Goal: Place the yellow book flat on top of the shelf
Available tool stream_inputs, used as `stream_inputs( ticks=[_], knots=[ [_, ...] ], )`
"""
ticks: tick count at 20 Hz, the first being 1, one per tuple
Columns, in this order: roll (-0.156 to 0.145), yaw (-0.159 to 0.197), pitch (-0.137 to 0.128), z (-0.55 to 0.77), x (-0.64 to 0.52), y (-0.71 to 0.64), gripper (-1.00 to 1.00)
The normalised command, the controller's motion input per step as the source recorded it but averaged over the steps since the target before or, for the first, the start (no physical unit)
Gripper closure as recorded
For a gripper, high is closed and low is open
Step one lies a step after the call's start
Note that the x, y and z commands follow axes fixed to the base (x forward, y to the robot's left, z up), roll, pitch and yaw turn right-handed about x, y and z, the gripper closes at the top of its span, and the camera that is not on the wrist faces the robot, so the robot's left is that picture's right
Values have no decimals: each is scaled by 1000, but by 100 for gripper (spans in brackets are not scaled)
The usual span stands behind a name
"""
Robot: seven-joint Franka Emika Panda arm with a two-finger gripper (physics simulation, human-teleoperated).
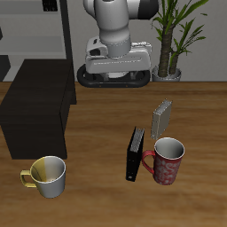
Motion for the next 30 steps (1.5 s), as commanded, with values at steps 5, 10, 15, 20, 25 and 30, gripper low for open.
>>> stream_inputs(
  ticks=[5, 10, 15, 20, 25, 30],
  knots=[
    [-28, -12, -1, -5, -50, 13, -100],
    [-27, 1, -68, 73, -79, 156, -100],
    [-33, -123, -21, -75, -59, 254, -100],
    [-15, -10, -43, -113, -94, 394, -100],
    [6, -45, -80, -74, -53, 350, -100],
    [5, -52, 12, -138, -25, 246, -100]
  ],
)
